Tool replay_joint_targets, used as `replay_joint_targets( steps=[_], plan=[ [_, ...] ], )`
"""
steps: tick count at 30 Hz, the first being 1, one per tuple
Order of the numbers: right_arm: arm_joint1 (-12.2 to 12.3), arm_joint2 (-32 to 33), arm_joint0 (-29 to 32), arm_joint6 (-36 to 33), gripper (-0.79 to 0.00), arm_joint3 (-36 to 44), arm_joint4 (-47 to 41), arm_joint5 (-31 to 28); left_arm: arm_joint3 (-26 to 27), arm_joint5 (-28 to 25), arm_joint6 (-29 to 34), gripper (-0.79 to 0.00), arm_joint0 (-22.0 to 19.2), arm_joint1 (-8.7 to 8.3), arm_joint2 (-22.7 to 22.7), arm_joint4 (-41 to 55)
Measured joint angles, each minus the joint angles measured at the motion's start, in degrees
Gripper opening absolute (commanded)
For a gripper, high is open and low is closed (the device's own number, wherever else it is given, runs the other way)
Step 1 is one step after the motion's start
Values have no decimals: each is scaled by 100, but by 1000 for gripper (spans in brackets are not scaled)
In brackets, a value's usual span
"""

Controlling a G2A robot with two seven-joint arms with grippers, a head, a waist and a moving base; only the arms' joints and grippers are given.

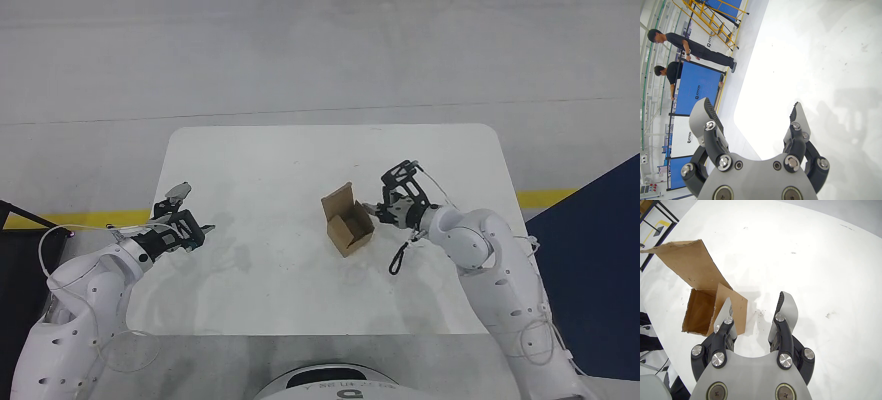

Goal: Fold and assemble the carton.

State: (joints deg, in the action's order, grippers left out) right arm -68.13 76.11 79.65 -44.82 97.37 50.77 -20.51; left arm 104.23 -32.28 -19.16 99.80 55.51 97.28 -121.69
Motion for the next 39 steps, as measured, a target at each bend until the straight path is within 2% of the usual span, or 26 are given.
replay_joint_targets(
  steps=[4,7,18,20,22,25,32,35,38,39],
  plan=[
    [23,100,59,112,-308,92,-230,-44,0,0,0,0,0,0,0,0],
    [48,130,108,18,-292,146,-387,-194,0,0,0,0,0,0,0,0],
    [81,-243,-54,-495,-351,24,-234,-173,0,0,0,0,0,0,0,0],
    [83,-332,-104,-595,-394,-11,-172,-125,0,0,0,0,0,0,0,0],
    [83,-411,-158,-691,-486,-28,-111,-44,0,0,0,0,0,0,0,0],
    [79,-490,-213,-801,-776,-14,-85,189,0,0,0,0,0,0,0,0],
    [89,-576,-259,-1064,-785,275,214,830,0,0,0,0,0,0,0,0],
    [109,-515,-219,-1066,-785,487,871,1415,0,0,0,0,0,0,0,0],
    [110,-367,-83,-1014,-785,762,1107,2105,0,0,0,0,0,0,0,0],
    [109,-325,-30,-1005,-690,845,1176,2339,0,0,0,0,0,0,0,0]
  ],
)
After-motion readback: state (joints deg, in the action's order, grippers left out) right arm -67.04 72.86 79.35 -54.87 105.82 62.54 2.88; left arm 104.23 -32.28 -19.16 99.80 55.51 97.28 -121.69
